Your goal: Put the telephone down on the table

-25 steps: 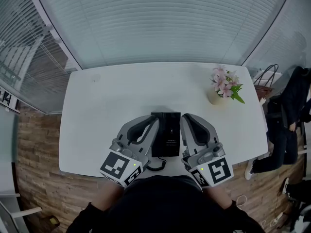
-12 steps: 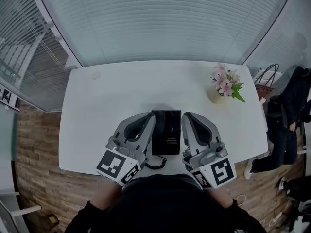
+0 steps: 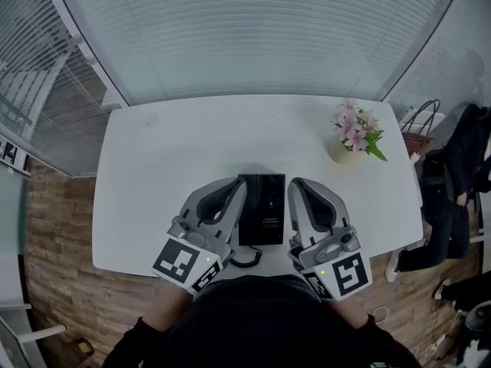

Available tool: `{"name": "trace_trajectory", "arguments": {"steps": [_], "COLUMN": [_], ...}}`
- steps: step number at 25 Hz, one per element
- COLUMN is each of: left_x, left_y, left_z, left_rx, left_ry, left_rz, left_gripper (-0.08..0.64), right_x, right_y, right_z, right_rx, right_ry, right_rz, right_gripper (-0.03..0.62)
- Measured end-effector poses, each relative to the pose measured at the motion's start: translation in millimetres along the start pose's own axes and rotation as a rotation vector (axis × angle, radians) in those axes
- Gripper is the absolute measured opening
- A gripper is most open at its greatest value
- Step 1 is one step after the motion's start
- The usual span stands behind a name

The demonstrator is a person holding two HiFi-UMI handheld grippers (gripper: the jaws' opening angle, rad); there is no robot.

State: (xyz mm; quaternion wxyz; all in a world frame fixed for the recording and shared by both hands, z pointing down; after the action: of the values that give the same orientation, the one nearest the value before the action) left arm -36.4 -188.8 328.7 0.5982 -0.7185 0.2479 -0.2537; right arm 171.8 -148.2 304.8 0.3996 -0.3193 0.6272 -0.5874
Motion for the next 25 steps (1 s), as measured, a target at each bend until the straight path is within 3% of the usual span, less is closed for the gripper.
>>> {"name": "trace_trajectory", "arguments": {"steps": [25], "left_x": [0.4], "left_y": [1.0], "left_z": [0.1], "left_rx": [0.008], "left_ry": [0.002], "left_rz": [0.023], "left_gripper": [0.014], "right_x": [3.8], "right_y": [-0.8], "right_z": [-1.9], "right_rx": [-0.019], "right_ry": [-0.004], "right_rz": [0.002], "right_gripper": [0.005]}}
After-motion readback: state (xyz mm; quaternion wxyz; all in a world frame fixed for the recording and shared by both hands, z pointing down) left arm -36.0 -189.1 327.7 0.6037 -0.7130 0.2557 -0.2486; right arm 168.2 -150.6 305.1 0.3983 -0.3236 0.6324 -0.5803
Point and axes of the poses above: the fingertips, and each gripper's own axes: x forward along the fingers, z to its right, y out of its top, the point moved 10 cm from there along -x, backward along the fingers, and after that the axes turned 4 degrees about -z, right-handed, at the moved point
